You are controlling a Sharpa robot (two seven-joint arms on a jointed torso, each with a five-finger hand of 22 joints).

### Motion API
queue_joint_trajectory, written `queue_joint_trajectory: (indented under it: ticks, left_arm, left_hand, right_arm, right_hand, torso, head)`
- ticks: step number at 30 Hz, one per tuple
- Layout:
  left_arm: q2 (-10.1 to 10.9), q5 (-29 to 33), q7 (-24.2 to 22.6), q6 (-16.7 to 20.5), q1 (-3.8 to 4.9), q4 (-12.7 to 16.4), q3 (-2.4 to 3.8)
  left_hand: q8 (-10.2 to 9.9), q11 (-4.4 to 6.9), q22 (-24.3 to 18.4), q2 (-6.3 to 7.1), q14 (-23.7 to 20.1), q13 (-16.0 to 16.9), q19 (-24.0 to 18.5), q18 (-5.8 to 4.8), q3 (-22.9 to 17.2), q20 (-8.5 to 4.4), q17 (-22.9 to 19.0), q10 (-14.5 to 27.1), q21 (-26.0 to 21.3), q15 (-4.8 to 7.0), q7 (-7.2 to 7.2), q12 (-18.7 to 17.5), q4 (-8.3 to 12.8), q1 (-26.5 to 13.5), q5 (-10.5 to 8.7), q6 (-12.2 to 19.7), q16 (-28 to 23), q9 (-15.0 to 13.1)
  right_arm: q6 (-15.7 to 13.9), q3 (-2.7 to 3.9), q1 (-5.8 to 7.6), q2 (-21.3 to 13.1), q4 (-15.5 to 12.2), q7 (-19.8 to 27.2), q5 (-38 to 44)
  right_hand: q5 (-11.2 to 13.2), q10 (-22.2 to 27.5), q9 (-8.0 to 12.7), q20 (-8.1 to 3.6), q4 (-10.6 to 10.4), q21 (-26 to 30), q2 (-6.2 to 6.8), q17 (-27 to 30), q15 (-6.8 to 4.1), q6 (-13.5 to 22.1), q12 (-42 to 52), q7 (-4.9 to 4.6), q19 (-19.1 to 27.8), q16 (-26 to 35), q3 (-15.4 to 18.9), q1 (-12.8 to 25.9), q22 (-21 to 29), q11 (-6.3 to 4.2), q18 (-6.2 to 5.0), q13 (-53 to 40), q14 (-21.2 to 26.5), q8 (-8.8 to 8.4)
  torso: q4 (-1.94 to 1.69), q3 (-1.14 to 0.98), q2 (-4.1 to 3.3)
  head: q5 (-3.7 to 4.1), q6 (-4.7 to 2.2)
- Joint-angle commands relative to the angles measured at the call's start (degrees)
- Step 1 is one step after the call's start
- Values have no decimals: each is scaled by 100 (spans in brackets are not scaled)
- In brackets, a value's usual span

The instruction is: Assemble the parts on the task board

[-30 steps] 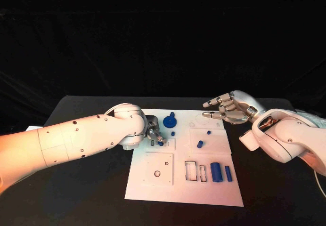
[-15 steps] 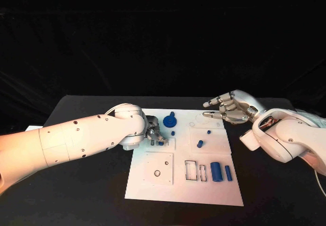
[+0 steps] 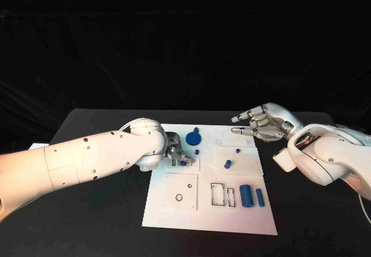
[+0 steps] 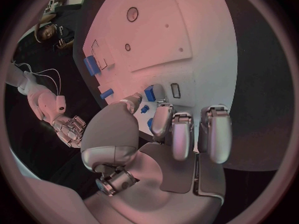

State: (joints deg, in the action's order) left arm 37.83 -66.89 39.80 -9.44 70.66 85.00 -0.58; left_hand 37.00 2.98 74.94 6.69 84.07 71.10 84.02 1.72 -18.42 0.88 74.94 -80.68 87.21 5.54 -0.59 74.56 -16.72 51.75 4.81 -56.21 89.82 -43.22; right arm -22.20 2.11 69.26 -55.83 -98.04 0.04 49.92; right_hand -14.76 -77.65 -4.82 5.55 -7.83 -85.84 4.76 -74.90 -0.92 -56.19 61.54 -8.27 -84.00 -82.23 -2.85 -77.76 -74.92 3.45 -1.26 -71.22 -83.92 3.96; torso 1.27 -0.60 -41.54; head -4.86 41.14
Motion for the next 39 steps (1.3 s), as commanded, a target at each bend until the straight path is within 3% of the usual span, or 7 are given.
queue_joint_trajectory:
  ticks: [1,11,15,21,24,29,39]
  left_arm:
    - [36,52,346,-2,-37,32,-22]
    - [217,52,340,90,-11,296,146]
    - [347,70,340,-26,129,413,275]
    - [431,200,339,-115,460,361,329]
    - [393,282,335,-207,613,188,337]
    - [162,344,331,-426,746,-347,337]
    - [-399,139,287,-753,799,-1374,242]
  left_hand:
    - [-35,10,1148,2,593,12,386,-74,125,-38,1506,-36,28,46,0,36,1,-78,-18,-54,18,-11]
    - [-29,16,1143,-23,593,16,383,-72,350,-44,1506,-39,21,52,7,35,0,-136,-18,-64,18,-33]
    - [-39,14,1097,-50,593,-34,356,-59,418,-46,1506,-8,-14,53,2,-12,21,-41,-8,-38,18,-41]
    - [-114,-18,1013,-117,593,-165,305,-37,564,-34,1506,91,-80,35,-38,-136,13,118,-5,76,18,-30]
    - [-313,-82,973,-180,593,-245,279,-27,667,-1,1506,156,-116,-11,-121,-213,11,243,2,270,18,72]
    - [-743,-230,940,-227,593,-320,257,-17,821,115,1506,219,-152,-137,-293,-283,17,579,9,493,18,386]
    - [-854,-258,971,-280,593,-297,275,-22,927,163,1506,212,-135,-174,-316,-260,20,777,15,390,18,531]
  right_arm:
    - [66,0,-3,1,4,8,47]
    - [74,-6,-4,0,35,10,36]
    - [74,-11,-4,-1,51,6,29]
    - [69,-15,-4,5,66,2,27]
    - [68,-16,-4,16,79,1,27]
    - [67,-19,-5,27,98,-2,26]
    - [67,-21,-6,65,121,4,27]
  right_hand:
    - [-11,32,-5,1,3,26,-30,-133,6,-44,-26,-4,42,3,25,21,-699,-19,-87,5,-307,28]
    - [-11,32,-5,1,3,26,-30,-133,6,-44,-26,-4,42,3,25,21,-699,-19,-87,5,-307,28]
    - [-11,32,-5,1,3,26,-30,-133,6,-44,-26,-4,42,3,25,21,-699,-19,-87,5,-307,28]
    - [-11,32,-5,1,3,26,-30,-133,6,-44,-26,-4,42,3,25,21,-699,-19,-87,5,-307,28]
    - [-11,32,-5,1,3,26,-30,-133,6,-44,-26,-4,42,3,25,21,-699,-19,-87,5,-307,28]
    - [-16,33,-6,0,-8,30,-33,-123,6,-43,-30,-3,46,11,38,35,-692,-20,-89,11,-305,25]
    - [-16,33,-6,0,-8,30,-33,-123,6,-43,-30,-3,46,11,38,35,-692,-20,-89,11,-305,25]
  torso:
    - [2,4,2]
    - [3,-2,3]
    - [4,-5,3]
    - [-1,-11,-3]
    - [1,-1,-7]
    - [-5,1,-6]
    - [15,25,-35]
  head:
    - [2,-4]
    - [2,-26]
    - [3,-52]
    - [-4,-70]
    - [-1,-89]
    - [1,-101]
    - [-41,-116]
